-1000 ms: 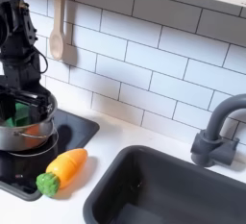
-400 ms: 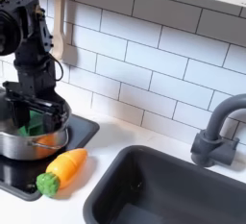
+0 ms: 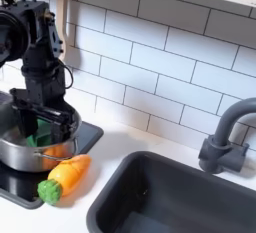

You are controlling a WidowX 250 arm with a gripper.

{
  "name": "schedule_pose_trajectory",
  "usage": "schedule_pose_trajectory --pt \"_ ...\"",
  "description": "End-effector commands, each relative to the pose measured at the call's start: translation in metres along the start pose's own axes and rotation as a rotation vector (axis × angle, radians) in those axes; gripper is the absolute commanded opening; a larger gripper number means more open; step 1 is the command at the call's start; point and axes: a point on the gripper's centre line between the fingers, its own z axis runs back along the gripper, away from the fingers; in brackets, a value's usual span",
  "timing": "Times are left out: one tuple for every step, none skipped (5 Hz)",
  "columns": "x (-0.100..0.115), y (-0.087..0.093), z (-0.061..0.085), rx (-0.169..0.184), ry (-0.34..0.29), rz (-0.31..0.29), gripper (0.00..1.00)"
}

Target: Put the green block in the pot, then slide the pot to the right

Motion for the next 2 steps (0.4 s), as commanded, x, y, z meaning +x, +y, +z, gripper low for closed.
schedule_pose_trajectory --pt "0.0005 -0.0046 -0.0001 0.008 -0.009 0.0 1.0" --pt "0.0012 -0.0061 -0.0003 0.008 -0.01 -0.004 1.0"
